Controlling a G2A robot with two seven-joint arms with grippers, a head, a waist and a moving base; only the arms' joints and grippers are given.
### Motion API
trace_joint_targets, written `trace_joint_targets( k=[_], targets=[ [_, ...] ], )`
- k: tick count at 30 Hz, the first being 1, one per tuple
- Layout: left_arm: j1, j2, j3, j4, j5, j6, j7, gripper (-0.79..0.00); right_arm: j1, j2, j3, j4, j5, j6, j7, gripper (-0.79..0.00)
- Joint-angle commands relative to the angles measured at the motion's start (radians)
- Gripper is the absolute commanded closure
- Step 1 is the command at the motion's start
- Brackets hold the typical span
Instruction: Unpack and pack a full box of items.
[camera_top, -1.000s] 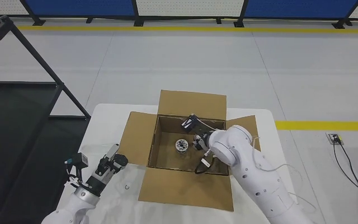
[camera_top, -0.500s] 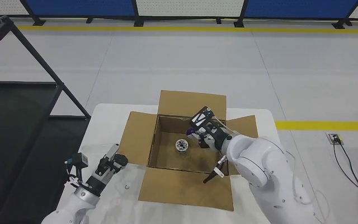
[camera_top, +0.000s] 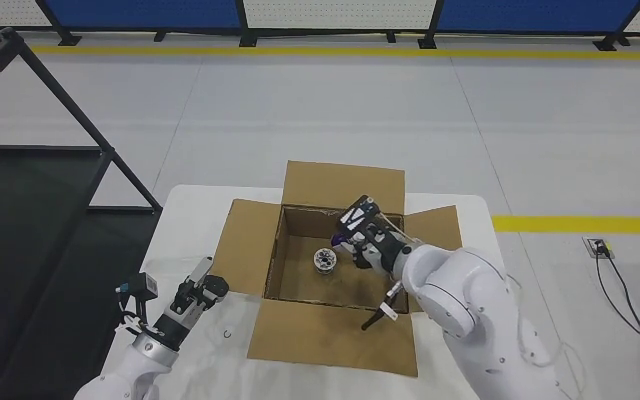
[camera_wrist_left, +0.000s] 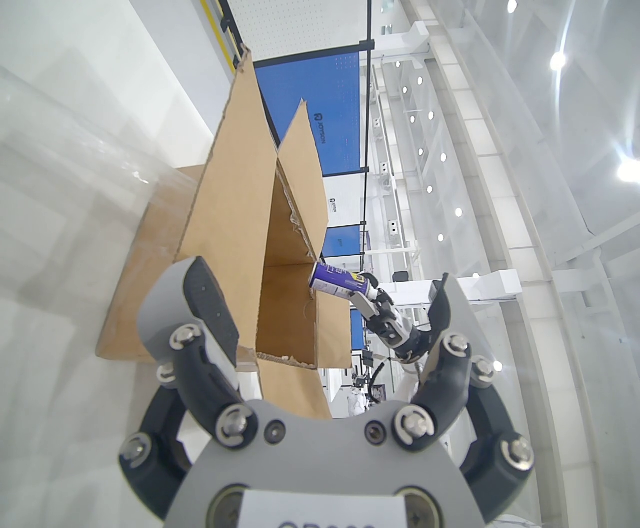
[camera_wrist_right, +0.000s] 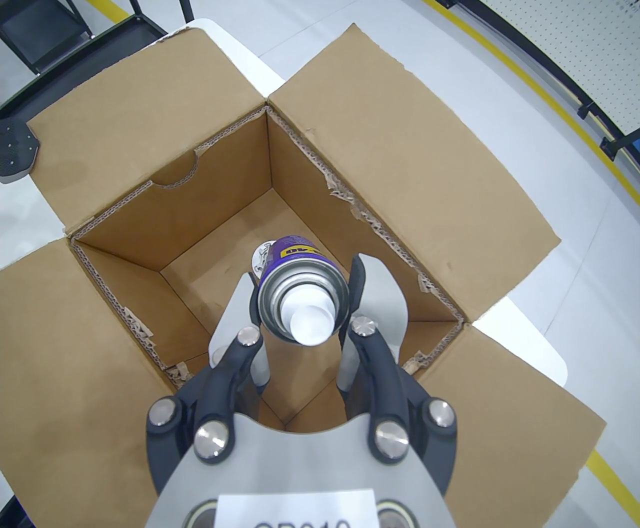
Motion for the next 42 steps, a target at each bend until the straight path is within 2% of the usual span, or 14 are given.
trace_joint_targets(
  k=[1, 5, 14, 22, 26, 29, 32, 42],
  targets=[
    [0.0, 0.0, 0.0, 0.0, 0.0, 0.0, 0.0, -0.785, -0.001, 0.003, 0.025, -0.026, -0.003, 0.01, -0.002, 0.0],
    [0.0, 0.0, 0.0, 0.0, 0.0, 0.0, 0.0, -0.785, -0.027, 0.016, 0.13, -0.105, -0.009, 0.047, 0.006, 0.0],
    [0.0, 0.0, 0.0, 0.0, 0.0, 0.0, 0.0, -0.785, -0.132, 0.051, 0.448, -0.263, 0.006, 0.098, 0.053, 0.0],
    [0.0, 0.0, 0.0, 0.0, 0.0, 0.0, 0.0, -0.785, -0.199, 0.077, 0.641, -0.242, 0.005, 0.076, 0.133, 0.0],
    [0.0, 0.0, 0.0, 0.0, 0.0, 0.0, 0.0, -0.785, -0.212, 0.089, 0.671, -0.154, -0.019, 0.055, 0.174, 0.0],
    [0.0, 0.0, 0.0, 0.0, 0.0, 0.0, 0.0, -0.785, -0.209, 0.097, 0.653, -0.069, -0.068, 0.019, 0.219, 0.0],
    [0.0, 0.0, 0.0, 0.0, 0.0, 0.0, 0.0, -0.785, -0.195, 0.105, 0.635, 0.02, -0.041, -0.045, 0.239, 0.0],
    [0.0, 0.0, 0.0, 0.0, 0.0, 0.0, 0.0, -0.785, -0.179, 0.125, 0.606, 0.21, -0.038, -0.122, 0.188, 0.0]
  ],
)
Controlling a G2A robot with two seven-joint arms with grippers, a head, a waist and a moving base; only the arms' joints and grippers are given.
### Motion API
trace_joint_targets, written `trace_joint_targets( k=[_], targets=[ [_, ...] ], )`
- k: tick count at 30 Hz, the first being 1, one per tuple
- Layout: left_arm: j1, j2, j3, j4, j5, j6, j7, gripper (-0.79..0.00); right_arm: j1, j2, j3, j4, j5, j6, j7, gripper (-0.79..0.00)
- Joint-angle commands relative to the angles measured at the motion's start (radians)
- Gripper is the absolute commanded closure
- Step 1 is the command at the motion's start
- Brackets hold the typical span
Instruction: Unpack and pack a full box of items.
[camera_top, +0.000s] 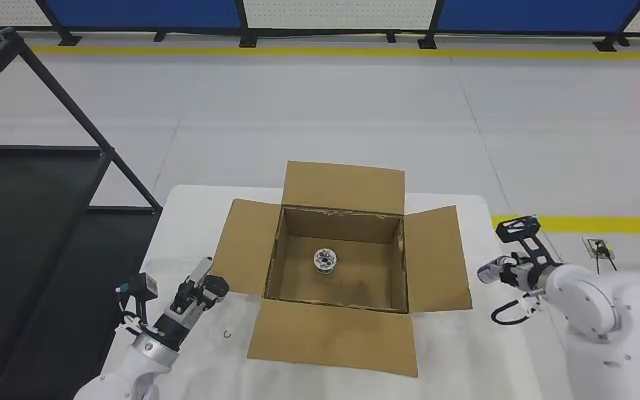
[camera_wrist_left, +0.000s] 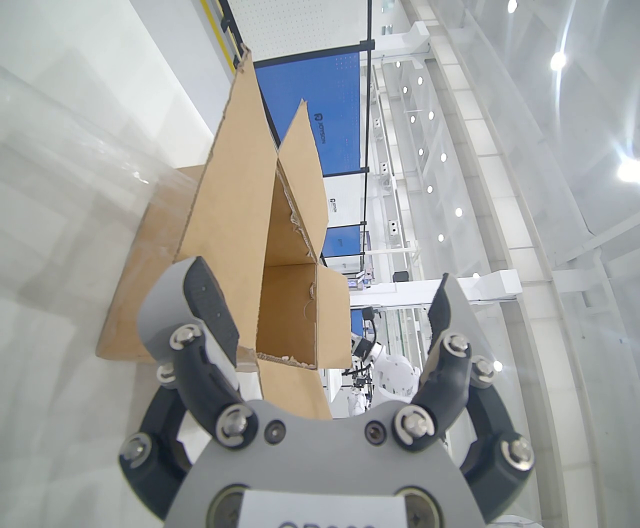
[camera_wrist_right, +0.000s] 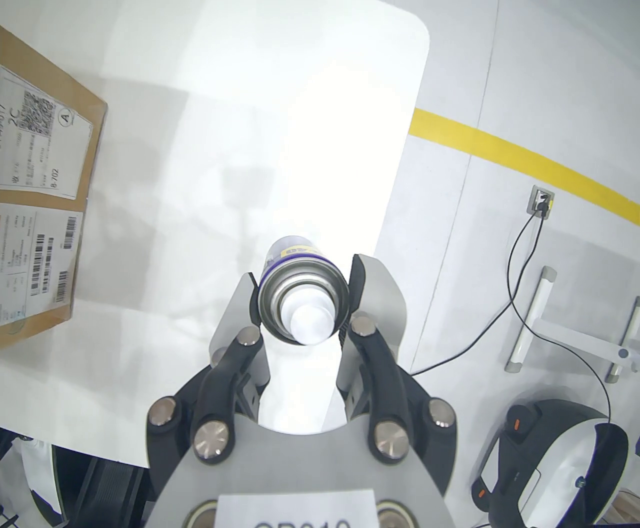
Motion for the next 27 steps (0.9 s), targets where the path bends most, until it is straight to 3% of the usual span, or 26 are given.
trace_joint_targets(
  k=[1, 11, 27],
  targets=[
    [0.0, 0.0, 0.0, 0.0, 0.0, 0.0, 0.0, -0.785, 0.002, 0.002, -0.006, 0.025, -0.003, 0.0, -0.014, 0.0],
    [0.0, 0.0, 0.0, 0.0, 0.0, 0.0, 0.0, -0.785, 0.011, 0.016, -0.051, 0.114, 0.014, -0.026, -0.068, 0.0],
    [0.0, 0.0, 0.0, 0.0, 0.0, 0.0, 0.0, -0.785, 0.006, 0.035, -0.102, 0.127, -0.052, 0.043, -0.088, 0.0]
  ],
)
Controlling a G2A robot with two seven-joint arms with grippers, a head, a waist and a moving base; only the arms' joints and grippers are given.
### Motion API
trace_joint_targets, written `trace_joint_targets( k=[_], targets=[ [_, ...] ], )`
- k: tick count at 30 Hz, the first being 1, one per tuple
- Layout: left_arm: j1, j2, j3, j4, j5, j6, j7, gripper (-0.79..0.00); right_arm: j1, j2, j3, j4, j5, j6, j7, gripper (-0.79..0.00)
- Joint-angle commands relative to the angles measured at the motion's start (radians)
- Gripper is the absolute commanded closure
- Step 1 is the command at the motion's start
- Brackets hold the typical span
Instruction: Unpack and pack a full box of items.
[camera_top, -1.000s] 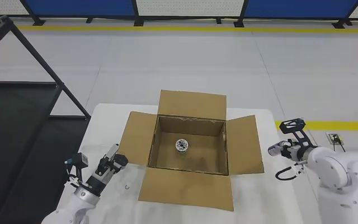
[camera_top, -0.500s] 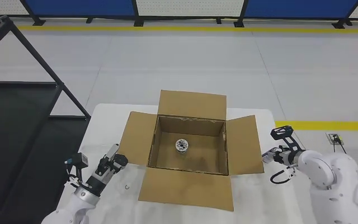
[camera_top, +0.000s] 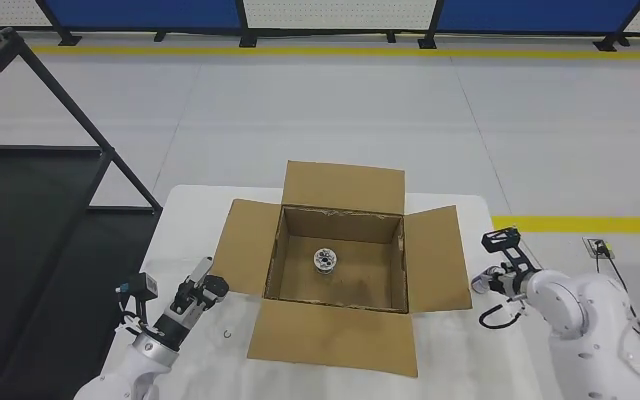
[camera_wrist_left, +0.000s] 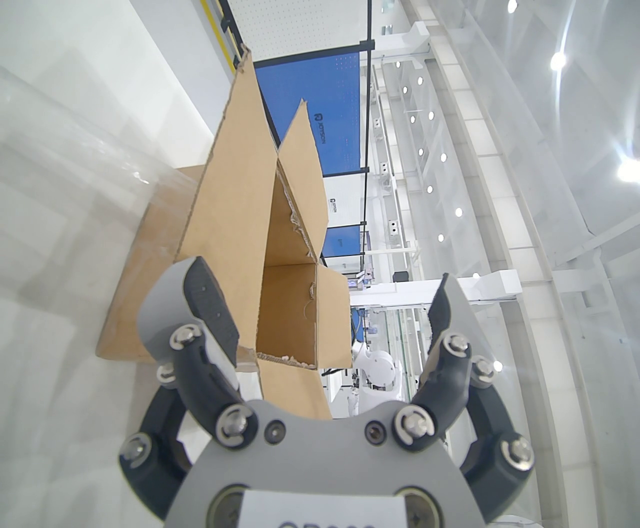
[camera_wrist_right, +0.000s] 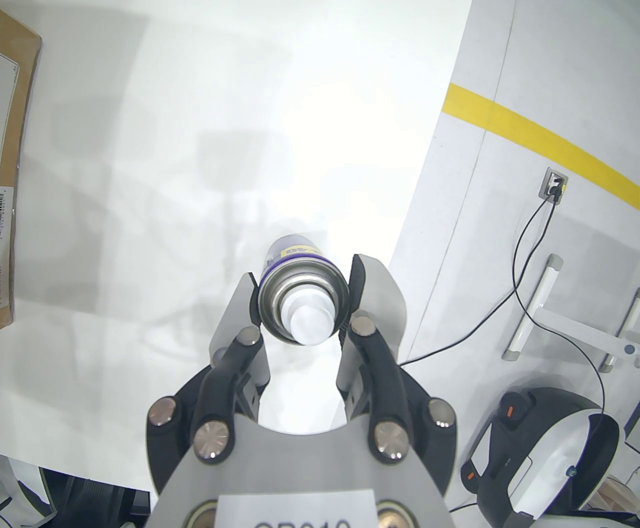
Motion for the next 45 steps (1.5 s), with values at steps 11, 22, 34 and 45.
trace_joint_targets(
  k=[11, 22, 34, 45],
  targets=[
    [0.0, 0.0, 0.0, 0.0, 0.0, 0.0, 0.0, -0.785, 0.014, 0.01, -0.027, 0.019, 0.015, 0.019, 0.004, -0.785],
    [0.0, 0.0, 0.0, 0.0, 0.0, 0.0, 0.0, -0.785, 0.006, 0.026, 0.039, -0.084, 0.057, 0.086, -0.032, -0.785],
    [0.0, 0.0, 0.0, 0.0, 0.0, 0.0, 0.0, -0.785, -0.058, 0.028, 0.055, -0.562, 0.329, 0.136, -0.117, -0.785],
    [0.0, 0.0, 0.0, 0.0, 0.0, 0.0, 0.0, -0.785, 0.138, 0.009, -0.371, -0.523, 0.342, 0.117, -0.036, -0.785]
  ],
)
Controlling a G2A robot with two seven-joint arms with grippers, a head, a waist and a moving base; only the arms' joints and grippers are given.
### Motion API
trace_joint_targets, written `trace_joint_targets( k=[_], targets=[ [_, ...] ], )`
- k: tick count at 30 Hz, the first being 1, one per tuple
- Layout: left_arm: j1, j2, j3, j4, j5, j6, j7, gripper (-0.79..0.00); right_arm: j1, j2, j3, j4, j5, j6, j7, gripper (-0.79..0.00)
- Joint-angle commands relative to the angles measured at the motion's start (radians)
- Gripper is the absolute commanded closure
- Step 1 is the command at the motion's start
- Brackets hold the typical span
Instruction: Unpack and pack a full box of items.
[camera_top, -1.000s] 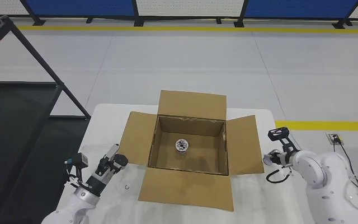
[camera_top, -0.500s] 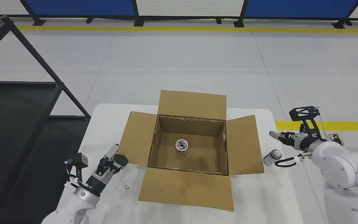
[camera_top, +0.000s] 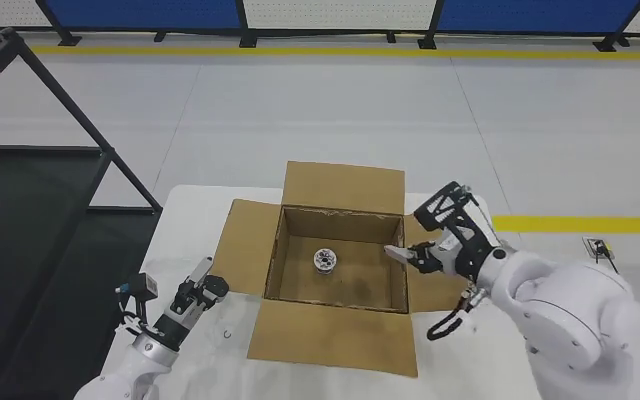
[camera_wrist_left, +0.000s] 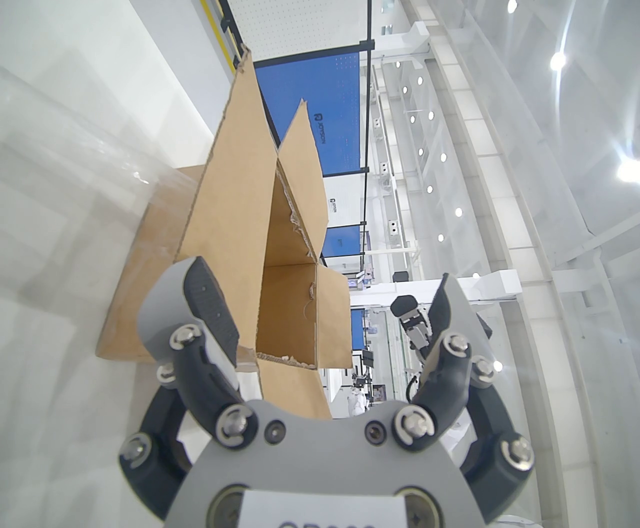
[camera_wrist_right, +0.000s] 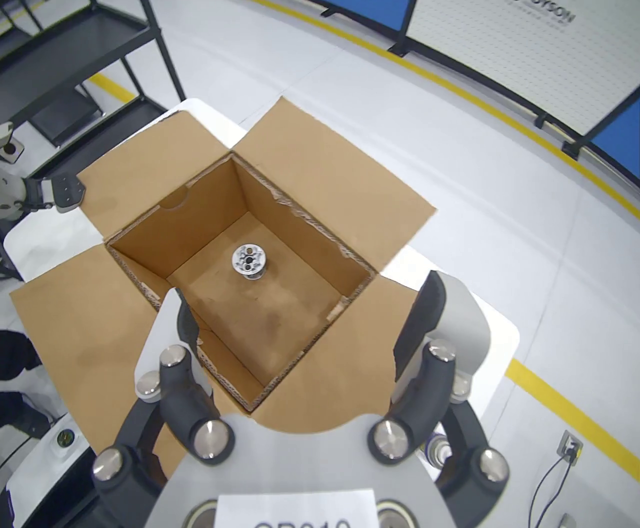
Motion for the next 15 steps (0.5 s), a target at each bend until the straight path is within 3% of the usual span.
trace_joint_targets(
  k=[1, 9, 15],
  targets=[
    [0.0, 0.0, 0.0, 0.0, 0.0, 0.0, 0.0, -0.785, 0.055, -0.009, -0.097, 0.06, -0.009, 0.017, 0.004, -0.785],
    [0.0, 0.0, 0.0, 0.0, 0.0, 0.0, 0.0, -0.785, 0.274, -0.082, -0.441, 0.363, 0.023, 0.102, 0.0, -0.785],
    [0.0, 0.0, 0.0, 0.0, 0.0, 0.0, 0.0, -0.785, 0.364, -0.143, -0.567, 0.6, 0.127, 0.175, -0.063, -0.785]
  ],
)
